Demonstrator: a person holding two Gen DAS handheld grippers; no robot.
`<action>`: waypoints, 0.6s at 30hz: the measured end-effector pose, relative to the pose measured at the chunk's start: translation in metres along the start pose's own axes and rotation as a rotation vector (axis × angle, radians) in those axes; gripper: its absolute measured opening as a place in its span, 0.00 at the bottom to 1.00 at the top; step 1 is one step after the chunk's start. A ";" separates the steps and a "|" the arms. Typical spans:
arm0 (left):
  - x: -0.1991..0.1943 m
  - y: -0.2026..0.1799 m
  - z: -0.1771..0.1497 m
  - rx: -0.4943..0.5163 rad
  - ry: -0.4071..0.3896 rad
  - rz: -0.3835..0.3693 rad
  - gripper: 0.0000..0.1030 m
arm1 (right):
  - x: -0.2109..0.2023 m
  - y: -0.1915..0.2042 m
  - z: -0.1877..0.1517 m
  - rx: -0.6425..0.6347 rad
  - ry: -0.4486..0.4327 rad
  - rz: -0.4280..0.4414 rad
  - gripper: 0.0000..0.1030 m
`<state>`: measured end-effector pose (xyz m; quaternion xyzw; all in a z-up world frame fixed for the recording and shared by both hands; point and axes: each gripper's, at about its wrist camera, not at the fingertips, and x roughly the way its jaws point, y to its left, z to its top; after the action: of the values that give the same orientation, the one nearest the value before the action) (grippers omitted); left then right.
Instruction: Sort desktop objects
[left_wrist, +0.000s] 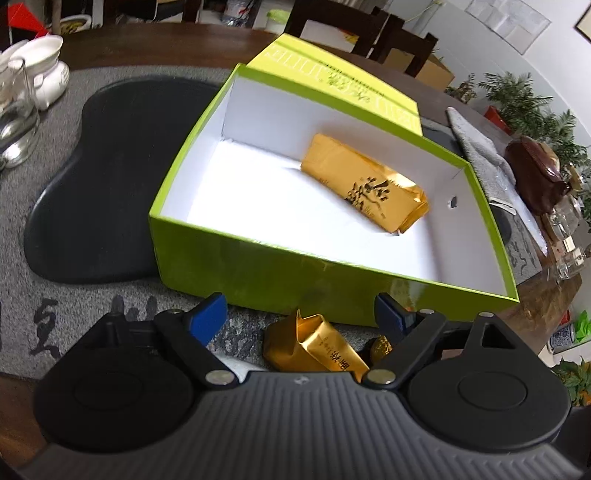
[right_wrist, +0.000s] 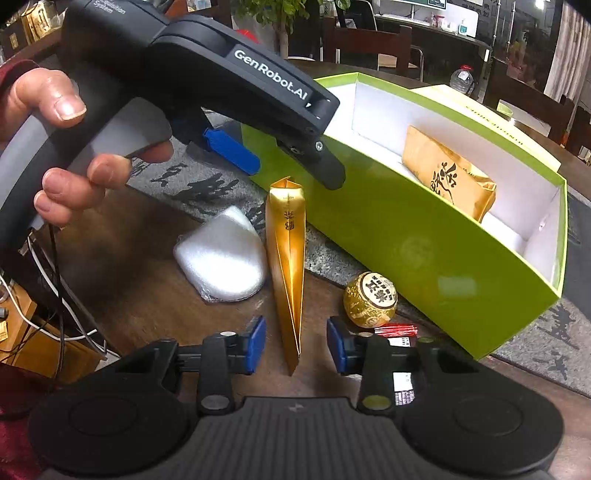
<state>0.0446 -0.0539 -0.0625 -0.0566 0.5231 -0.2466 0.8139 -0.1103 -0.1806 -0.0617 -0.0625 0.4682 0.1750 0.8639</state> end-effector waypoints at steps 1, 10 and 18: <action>0.002 0.000 -0.001 -0.006 0.005 -0.001 0.83 | 0.001 0.000 0.000 0.002 0.001 0.001 0.30; 0.013 -0.001 -0.005 -0.020 0.050 -0.013 0.75 | 0.008 0.003 0.002 -0.002 0.001 -0.007 0.23; 0.022 0.003 -0.011 -0.057 0.095 -0.054 0.51 | 0.008 0.004 0.005 -0.013 0.001 -0.008 0.16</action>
<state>0.0431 -0.0599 -0.0864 -0.0822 0.5661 -0.2559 0.7793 -0.1039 -0.1733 -0.0649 -0.0700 0.4673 0.1746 0.8638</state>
